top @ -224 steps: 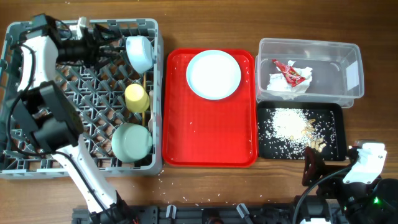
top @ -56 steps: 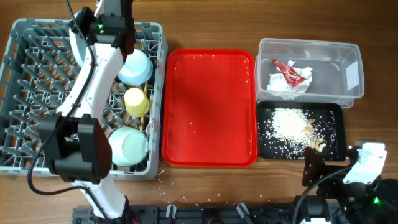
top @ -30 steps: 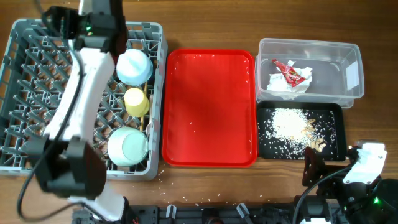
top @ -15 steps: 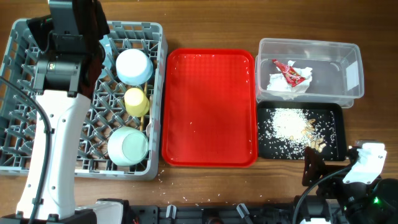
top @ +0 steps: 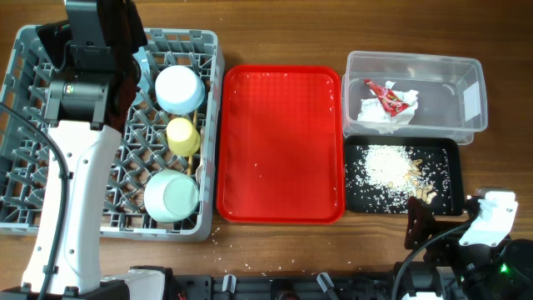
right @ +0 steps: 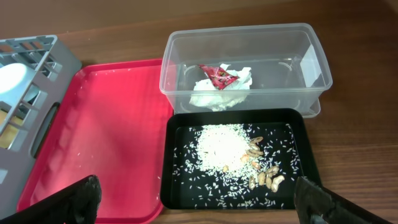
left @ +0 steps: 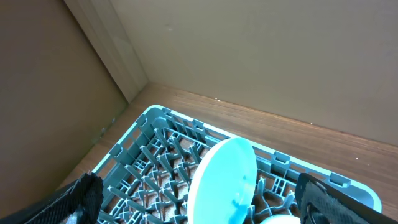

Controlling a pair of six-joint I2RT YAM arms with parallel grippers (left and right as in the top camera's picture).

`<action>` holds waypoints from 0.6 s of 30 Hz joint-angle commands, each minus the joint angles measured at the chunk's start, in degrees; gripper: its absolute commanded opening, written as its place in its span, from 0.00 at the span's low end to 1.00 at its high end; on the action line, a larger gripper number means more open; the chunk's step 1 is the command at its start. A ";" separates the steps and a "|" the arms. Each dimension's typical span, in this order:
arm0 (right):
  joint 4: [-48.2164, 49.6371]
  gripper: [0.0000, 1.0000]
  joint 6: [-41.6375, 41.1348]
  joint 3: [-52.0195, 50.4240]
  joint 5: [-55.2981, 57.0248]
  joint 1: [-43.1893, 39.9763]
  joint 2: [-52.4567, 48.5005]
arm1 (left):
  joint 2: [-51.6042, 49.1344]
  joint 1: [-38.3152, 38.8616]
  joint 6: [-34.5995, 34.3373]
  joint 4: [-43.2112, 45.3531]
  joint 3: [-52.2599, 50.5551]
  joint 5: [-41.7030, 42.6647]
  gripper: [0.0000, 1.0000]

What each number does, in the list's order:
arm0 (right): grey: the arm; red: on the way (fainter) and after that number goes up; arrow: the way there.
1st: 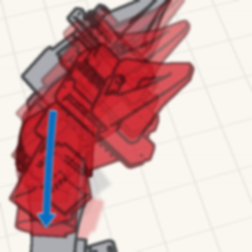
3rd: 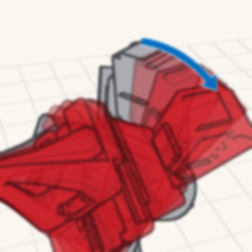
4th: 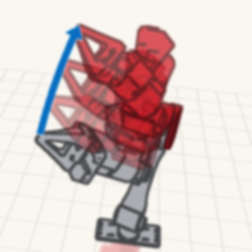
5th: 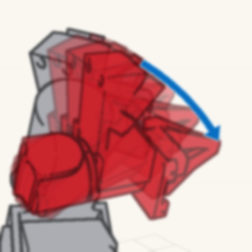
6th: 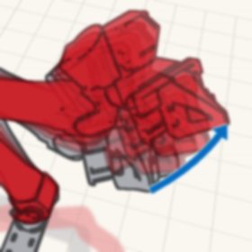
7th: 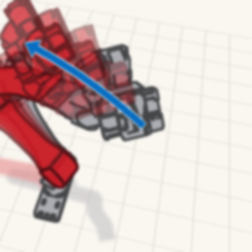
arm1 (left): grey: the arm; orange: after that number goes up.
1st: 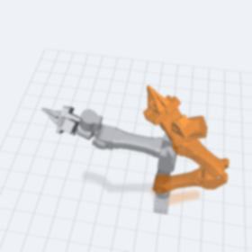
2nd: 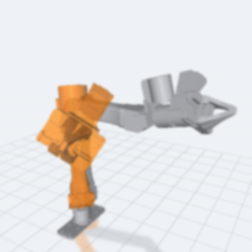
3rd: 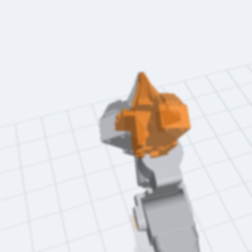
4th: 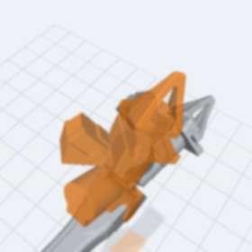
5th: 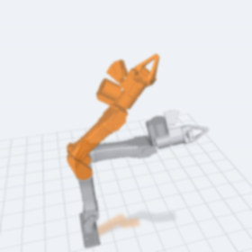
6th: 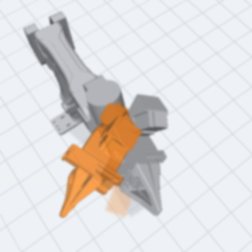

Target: Sort waste into correct bins and load items into the dishwasher rack

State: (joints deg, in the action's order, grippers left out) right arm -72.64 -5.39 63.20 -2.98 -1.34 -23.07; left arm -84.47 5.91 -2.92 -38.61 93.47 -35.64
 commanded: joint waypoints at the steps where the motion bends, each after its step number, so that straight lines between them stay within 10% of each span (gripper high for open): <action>1: 0.20 1.00 -0.81 0.07 -0.50 -0.17 0.42 | -0.02 -0.24 -0.98 0.17 0.28 0.48 1.00; 18: 0.61 1.00 -0.79 -0.26 -0.50 -0.13 1.62 | 0.00 -0.24 -0.98 0.17 0.28 0.48 1.00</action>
State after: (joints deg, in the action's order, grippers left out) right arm -72.38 -5.39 63.20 -2.98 -1.34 -22.76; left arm -84.47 5.91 -2.94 -38.61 93.47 -35.62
